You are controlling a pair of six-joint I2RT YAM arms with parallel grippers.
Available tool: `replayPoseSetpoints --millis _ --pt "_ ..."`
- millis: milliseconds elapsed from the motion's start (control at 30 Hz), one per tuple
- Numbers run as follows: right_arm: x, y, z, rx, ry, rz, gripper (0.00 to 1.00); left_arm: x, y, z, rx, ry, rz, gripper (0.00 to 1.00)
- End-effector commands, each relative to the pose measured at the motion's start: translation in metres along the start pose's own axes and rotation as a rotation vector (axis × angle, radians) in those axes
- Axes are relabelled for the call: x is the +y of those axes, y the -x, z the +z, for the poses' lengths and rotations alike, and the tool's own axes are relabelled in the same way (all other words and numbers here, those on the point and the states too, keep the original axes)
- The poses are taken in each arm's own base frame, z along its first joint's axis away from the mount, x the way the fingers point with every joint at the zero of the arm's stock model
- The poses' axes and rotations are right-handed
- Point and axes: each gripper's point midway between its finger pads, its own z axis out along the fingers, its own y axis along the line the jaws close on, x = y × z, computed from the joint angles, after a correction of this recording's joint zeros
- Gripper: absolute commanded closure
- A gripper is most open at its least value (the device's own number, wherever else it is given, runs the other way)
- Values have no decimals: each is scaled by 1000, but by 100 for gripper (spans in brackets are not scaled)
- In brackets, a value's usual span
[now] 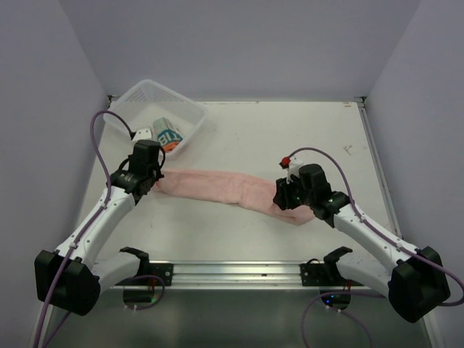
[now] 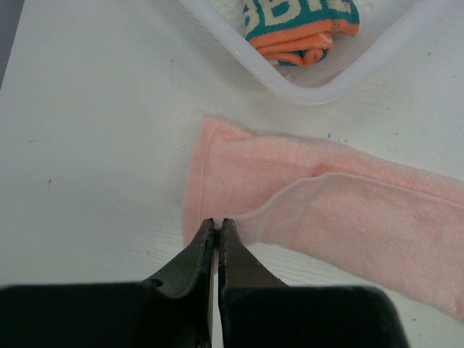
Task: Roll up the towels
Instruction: Flatten the towel
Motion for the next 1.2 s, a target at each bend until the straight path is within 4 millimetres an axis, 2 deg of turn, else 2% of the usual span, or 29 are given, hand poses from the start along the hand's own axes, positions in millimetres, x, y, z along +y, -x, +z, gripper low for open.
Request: replayPoseSetpoints --millis 0,167,433,633,833,1067,1133,1167 --pt "5 11 5 -18 32 -46 57 -4 14 0 -45 -25 -17 100" --pt "8 8 10 18 53 -49 57 -5 14 0 -45 -29 -19 100" --pt "-2 12 16 15 10 -74 58 -5 16 0 -46 -35 -22 100" --pt "9 22 17 -15 77 -132 54 -6 14 1 -40 -41 -21 100" --pt "14 12 23 55 129 -158 55 -7 14 1 -39 -46 -21 100" --pt "3 8 25 75 69 -158 55 -8 14 1 -36 -51 -18 100" --pt "0 6 26 75 53 -157 58 -8 14 1 -36 -54 -19 100" --pt "-2 6 27 75 40 -157 63 -8 14 1 -36 -54 -19 100"
